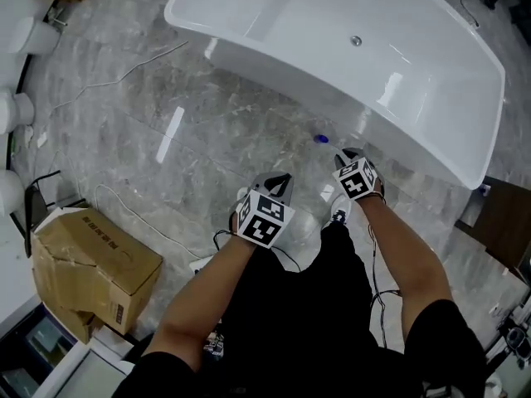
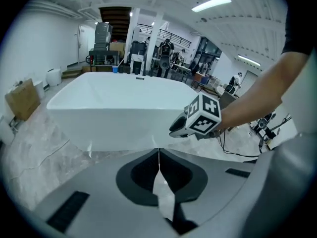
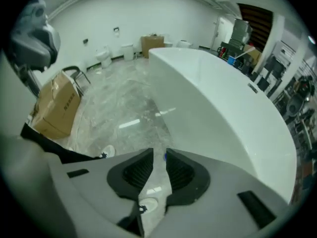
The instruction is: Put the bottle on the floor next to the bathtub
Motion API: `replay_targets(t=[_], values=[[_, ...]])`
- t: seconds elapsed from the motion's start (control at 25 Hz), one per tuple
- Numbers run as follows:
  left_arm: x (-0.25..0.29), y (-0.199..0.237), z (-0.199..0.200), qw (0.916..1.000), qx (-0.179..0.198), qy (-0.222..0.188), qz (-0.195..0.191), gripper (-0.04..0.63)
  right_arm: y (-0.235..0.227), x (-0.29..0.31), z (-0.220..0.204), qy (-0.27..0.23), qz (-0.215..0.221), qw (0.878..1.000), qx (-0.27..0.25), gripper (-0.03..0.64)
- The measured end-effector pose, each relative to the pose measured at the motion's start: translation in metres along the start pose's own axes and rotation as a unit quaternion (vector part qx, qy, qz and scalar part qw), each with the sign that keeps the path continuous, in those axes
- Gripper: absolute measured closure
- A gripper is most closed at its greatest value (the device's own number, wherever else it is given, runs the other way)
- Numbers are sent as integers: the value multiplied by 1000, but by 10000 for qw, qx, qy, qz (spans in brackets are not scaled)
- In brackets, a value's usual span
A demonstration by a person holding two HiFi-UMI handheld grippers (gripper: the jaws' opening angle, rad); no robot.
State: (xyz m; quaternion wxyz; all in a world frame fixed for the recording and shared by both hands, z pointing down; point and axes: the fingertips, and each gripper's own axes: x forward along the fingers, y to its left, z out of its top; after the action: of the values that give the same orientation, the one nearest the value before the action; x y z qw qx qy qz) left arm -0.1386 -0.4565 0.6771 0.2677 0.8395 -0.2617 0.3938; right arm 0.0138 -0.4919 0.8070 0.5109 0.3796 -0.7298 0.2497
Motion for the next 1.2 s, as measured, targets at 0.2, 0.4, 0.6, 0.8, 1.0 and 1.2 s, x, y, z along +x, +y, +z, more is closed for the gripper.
replay_targets(t=[0.2,0.4,0.6,0.8,1.0,1.2], values=[[-62,-14,45,9982,356,-347,-342,578,32,-113,30,-949,381,9762,1913,557],[-124,-38,62,9878,1104,-561,-942,578,74,-231,51,-2280,658,9099,3402,572],[-164,-47,76,9794,1258,-731,-1401,578,94,-317,62,-3174,602,8551,4055,574],[-195,-74,86,9741,1337,-944,-1563,577,109,-383,62,-3879,476,8238,4106,575],[-215,-104,104,9735,1227,-1429,-1294,578,105,-431,32,-4229,318,8126,3998,575],[-232,-137,100,9759,899,-1724,-988,578,109,-464,-13,-4286,394,8254,3654,580]])
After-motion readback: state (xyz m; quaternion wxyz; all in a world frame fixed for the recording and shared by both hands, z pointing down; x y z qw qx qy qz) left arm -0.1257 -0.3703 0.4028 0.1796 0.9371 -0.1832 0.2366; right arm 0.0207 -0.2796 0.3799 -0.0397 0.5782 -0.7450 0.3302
